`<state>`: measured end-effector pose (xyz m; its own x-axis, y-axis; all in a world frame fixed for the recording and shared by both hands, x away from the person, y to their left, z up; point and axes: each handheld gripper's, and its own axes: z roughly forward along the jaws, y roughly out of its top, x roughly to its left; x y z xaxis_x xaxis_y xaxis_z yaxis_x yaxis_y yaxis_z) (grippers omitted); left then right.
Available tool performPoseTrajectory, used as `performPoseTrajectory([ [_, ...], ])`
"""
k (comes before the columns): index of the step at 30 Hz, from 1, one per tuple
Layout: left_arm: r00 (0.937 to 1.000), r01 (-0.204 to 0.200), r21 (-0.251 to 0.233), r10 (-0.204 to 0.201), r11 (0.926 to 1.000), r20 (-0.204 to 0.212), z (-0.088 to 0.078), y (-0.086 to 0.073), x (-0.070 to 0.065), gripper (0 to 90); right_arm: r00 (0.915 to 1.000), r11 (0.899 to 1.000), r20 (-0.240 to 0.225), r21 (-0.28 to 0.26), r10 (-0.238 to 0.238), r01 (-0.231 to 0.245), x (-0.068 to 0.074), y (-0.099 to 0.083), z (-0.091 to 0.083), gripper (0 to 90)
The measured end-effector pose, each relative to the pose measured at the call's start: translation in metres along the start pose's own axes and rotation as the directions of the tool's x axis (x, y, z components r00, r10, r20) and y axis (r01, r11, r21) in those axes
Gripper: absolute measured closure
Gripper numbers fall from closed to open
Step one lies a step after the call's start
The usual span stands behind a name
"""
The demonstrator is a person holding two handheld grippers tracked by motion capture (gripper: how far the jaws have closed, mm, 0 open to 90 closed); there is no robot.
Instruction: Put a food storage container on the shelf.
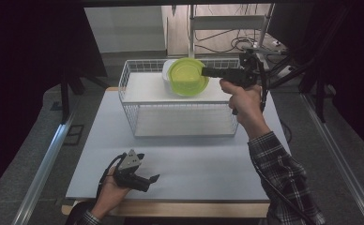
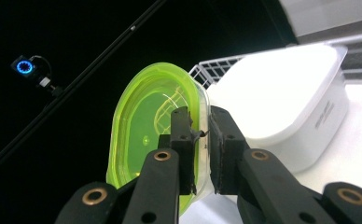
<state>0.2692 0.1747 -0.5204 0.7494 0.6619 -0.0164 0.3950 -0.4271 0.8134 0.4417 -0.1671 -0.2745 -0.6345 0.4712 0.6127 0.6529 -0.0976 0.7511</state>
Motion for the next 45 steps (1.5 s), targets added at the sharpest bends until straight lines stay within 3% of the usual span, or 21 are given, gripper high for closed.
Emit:
performPoseTrajectory([
  [9, 1.0, 0.0, -0.002, 0.0, 1.0, 0.0, 0.0, 0.0, 0.001, 3.3, 0.9995, 0.999, 0.032, -0.038, 0.006, -0.004, 0.002, 0.017, 0.007, 81.5],
  [20, 1.0, -0.003, 0.0, 0.003, 1.0, 0.005, 0.0, 0.0, 0.001, 3.4, 0.9945, 0.996, 0.101, -0.084, 0.024, -0.016, 0.001, 0.032, 0.029, 81.4],
  [31, 0.9999, -0.006, 0.005, 0.006, 1.0, 0.012, 0.0, 0.0, 0.0, 3.3, 0.9813, 0.993, 0.184, -0.109, 0.056, -0.036, -0.004, 0.035, 0.044, 81.3],
  [39, 0.9998, -0.01, 0.01, 0.01, 0.9999, 0.016, 0.001, 0.0, 0.0, 3.4, 0.9738, 0.992, 0.218, -0.118, 0.064, -0.039, -0.005, 0.034, 0.048, 79.9],
  [45, 0.9997, -0.016, 0.016, 0.016, 0.9997, 0.02, 0.002, 0.0, -0.002, 3.4, 0.9566, 0.993, 0.286, -0.115, 0.058, -0.026, -0.002, 0.037, 0.053, 70.9],
])
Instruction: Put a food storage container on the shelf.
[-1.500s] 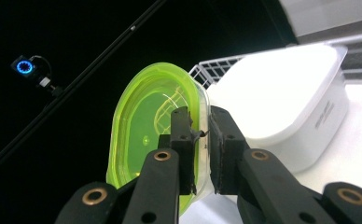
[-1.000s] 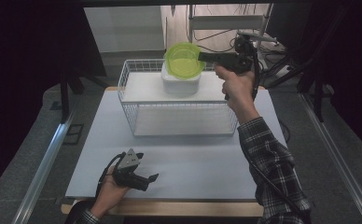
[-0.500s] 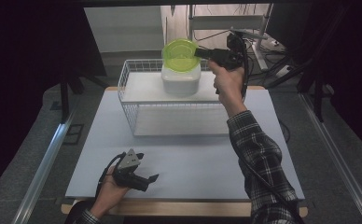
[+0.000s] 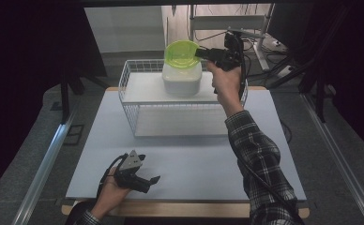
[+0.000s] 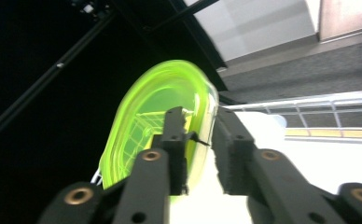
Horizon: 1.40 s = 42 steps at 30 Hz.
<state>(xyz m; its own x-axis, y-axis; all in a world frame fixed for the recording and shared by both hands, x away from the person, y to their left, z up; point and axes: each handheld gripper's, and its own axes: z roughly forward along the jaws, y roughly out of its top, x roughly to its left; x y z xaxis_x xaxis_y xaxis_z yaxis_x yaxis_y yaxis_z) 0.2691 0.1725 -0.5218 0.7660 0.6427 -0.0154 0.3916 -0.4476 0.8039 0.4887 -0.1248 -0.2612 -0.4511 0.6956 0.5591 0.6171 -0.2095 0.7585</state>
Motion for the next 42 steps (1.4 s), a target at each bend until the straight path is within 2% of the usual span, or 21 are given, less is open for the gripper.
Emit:
performPoseTrajectory([
  [3, 1.0, -0.002, 0.002, 0.002, 1.0, 0.001, 0.0, 0.0, 0.0, 3.4, 0.9997, 1.0, 0.026, 0.006, -0.006, 0.006, 0.0, 0.002, 0.003, 71.3],
  [9, 1.0, -0.009, 0.01, 0.009, 0.9999, 0.005, 0.001, 0.0, -0.001, 3.3, 0.9997, 1.0, 0.02, 0.013, 0.01, -0.01, -0.002, 0.004, 0.007, 71.0],
  [11, 0.9999, -0.013, 0.013, 0.013, 0.9998, 0.005, 0.001, 0.0, -0.001, 3.4, 0.9995, 1.0, 0.03, 0.019, 0.007, -0.008, -0.003, 0.005, 0.007, 67.8],
  [12, 0.9999, -0.013, 0.014, 0.013, 0.9998, 0.006, 0.001, 0.0, -0.001, 3.4, 0.999, 1.0, 0.043, 0.027, -0.009, 0.008, -0.004, 0.005, 0.007, 64.8],
  [15, 0.9999, -0.013, 0.014, 0.013, 0.9998, 0.007, 0.002, 0.0, -0.001, 3.4, 0.9996, 0.999, 0.028, 0.034, 0.001, -0.001, -0.008, 0.006, 0.008, 60.6],
  [18, 0.9999, -0.013, 0.014, 0.013, 0.9998, 0.006, 0.002, 0.0, -0.001, 3.4, 0.9996, 0.999, 0.021, 0.039, -0.019, 0.018, -0.009, 0.006, 0.009, 48.8],
  [21, 0.9999, -0.012, 0.014, 0.012, 0.9998, 0.005, 0.002, 0.0, -0.001, 3.4, 0.9986, 0.997, -0.02, 0.051, -0.049, 0.05, -0.01, 0.005, 0.011, 32.7],
  [23, 0.9999, -0.012, 0.015, 0.012, 0.9998, 0.005, 0.002, 0.0, -0.001, 3.3, 0.9972, 0.997, -0.03, 0.04, -0.068, 0.069, -0.01, 0.005, 0.009, 25.6],
  [25, 0.9999, -0.013, 0.015, 0.013, 0.9998, 0.005, 0.001, 0.0, -0.001, 3.3, 0.9944, 0.994, -0.036, 0.03, -0.1, 0.101, -0.01, 0.005, 0.007, 18.6],
  [29, 0.9999, -0.011, 0.013, 0.011, 0.9999, 0.005, 0.001, 0.0, -0.001, 3.3, 0.9836, 0.985, -0.061, 0.026, -0.17, 0.171, -0.01, 0.003, 0.0, 10.3],
  [35, 0.9999, -0.013, 0.012, 0.013, 0.9998, 0.002, 0.002, 0.0, -0.001, 3.3, 0.9647, 0.965, -0.064, 0.05, -0.256, 0.259, -0.013, -0.006, -0.01, 6.6],
  [40, 1.0, -0.007, 0.009, 0.007, 0.9999, 0.003, 0.002, 0.0, 0.0, 3.3, 0.961, 0.962, -0.09, 0.052, -0.261, 0.267, -0.015, -0.016, -0.019, 6.1],
  [42, 1.0, -0.005, 0.009, 0.005, 1.0, 0.004, 0.002, 0.0, 0.0, 3.3, 0.9581, 0.959, -0.093, 0.063, -0.271, 0.277, -0.015, -0.02, -0.022, 5.8],
])
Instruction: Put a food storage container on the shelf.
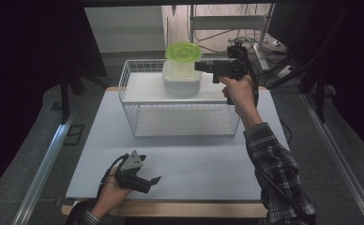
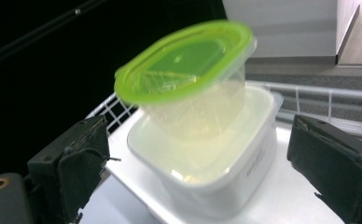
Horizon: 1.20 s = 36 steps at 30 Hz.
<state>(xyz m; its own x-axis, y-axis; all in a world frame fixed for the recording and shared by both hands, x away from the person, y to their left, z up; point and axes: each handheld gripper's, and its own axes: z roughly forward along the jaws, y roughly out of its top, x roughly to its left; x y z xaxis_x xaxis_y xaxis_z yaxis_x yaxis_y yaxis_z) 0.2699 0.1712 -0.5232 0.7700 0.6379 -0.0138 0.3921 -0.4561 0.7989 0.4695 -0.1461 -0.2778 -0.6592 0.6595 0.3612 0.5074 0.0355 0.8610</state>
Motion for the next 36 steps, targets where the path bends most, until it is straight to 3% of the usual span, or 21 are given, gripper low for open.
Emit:
performPoseTrajectory([
  [14, 1.0, 0.007, -0.008, -0.007, 0.9999, 0.002, -0.001, 0.0, 0.001, 3.2, 0.9984, 0.997, -0.006, 0.046, -0.057, 0.057, 0.006, -0.028, -0.012, 5.6],
  [27, 0.9998, 0.018, -0.016, -0.018, 0.9997, 0.003, -0.001, -0.001, 0.002, 3.2, 0.9855, 0.983, 0.02, 0.079, -0.168, 0.166, 0.01, -0.063, -0.018, 3.8],
  [36, 0.9999, 0.015, -0.013, -0.015, 0.9998, 0.002, -0.001, -0.001, 0.002, 3.1, 0.9794, 0.975, 0.006, 0.099, -0.202, 0.2, 0.017, -0.088, -0.022, 2.2],
])
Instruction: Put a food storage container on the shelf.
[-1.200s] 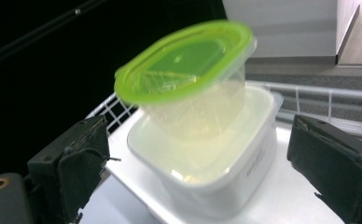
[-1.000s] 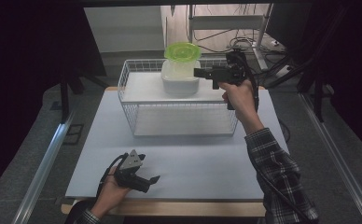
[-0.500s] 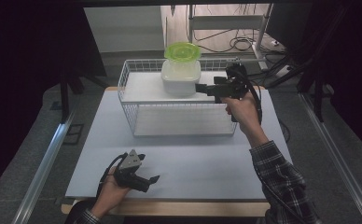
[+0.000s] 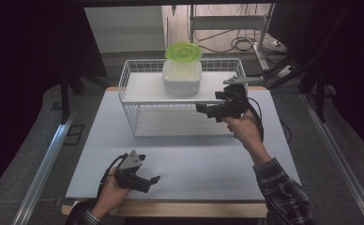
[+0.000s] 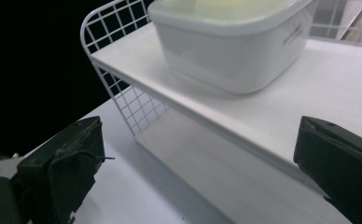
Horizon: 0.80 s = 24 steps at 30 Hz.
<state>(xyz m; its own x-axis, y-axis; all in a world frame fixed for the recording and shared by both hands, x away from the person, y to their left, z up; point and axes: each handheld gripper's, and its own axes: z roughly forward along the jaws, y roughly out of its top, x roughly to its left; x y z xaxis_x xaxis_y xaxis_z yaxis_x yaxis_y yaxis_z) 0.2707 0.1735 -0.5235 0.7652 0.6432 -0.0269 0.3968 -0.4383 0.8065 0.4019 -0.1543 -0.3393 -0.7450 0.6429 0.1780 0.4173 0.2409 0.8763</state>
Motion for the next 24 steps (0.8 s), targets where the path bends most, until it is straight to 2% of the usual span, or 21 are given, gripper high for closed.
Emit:
performPoseTrajectory([
  [10, 1.0, 0.002, -0.002, -0.002, 1.0, 0.001, 0.001, 0.0, 0.0, 3.0, 0.9994, 0.999, -0.017, 0.031, -0.029, 0.029, 0.007, -0.027, 0.002, 2.2],
  [20, 1.0, 0.001, 0.0, -0.001, 1.0, 0.003, 0.001, 0.0, 0.0, 2.9, 0.9982, 0.997, -0.008, 0.046, -0.059, 0.06, 0.007, -0.055, 0.002, 2.2],
  [24, 1.0, 0.003, -0.001, -0.003, 1.0, 0.004, 0.001, 0.0, 0.0, 2.9, 0.9975, 0.997, 0.008, 0.041, -0.07, 0.07, 0.005, -0.064, 0.001, 2.0],
])
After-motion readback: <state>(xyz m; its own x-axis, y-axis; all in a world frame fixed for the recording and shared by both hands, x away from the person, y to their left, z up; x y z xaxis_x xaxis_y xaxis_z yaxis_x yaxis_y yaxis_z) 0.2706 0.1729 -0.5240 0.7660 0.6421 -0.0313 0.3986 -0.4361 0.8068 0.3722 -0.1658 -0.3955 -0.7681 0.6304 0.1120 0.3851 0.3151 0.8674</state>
